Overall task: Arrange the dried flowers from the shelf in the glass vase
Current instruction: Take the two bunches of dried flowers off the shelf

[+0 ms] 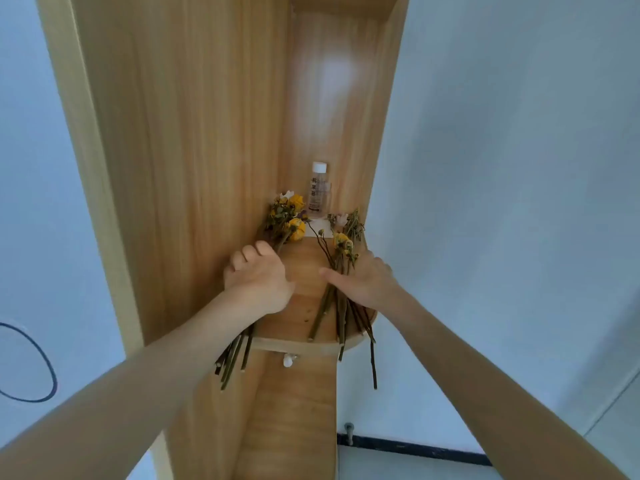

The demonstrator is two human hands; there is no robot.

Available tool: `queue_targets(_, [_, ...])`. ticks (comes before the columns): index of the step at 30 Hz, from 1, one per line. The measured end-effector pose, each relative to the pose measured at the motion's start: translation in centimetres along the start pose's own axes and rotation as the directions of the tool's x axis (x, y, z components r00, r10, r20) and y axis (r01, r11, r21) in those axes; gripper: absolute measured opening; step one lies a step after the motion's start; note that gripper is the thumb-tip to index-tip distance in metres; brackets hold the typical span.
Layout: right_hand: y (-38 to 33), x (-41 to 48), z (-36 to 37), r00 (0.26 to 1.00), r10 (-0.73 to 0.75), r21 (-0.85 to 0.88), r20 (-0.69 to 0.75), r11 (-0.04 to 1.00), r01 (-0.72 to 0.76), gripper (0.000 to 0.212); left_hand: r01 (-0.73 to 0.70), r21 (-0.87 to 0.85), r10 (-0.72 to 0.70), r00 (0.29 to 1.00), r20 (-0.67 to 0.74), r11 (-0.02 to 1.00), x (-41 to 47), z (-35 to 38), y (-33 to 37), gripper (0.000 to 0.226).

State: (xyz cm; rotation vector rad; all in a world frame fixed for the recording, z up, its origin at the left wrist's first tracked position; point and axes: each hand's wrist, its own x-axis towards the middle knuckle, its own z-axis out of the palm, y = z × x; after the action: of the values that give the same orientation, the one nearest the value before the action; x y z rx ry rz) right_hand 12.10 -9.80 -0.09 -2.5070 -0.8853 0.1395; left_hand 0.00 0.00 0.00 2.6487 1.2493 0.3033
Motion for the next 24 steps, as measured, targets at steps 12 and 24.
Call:
queue_targets(12, [-1.9,3.1,3.1,0.987,0.157,-0.115,-0.041,0.980,-0.161,0.046,0.134,0.094,-0.135,0.991,-0.002,0.986,4.0,3.0,0.0,0.060])
queue_targets(24, [-1.9,3.7,2.4,0.996,0.084,-0.184,0.016,0.980,-0.079,0.027,0.127,0.177,-0.117,0.991,-0.065,0.976,5.2,3.5,-0.6,0.046])
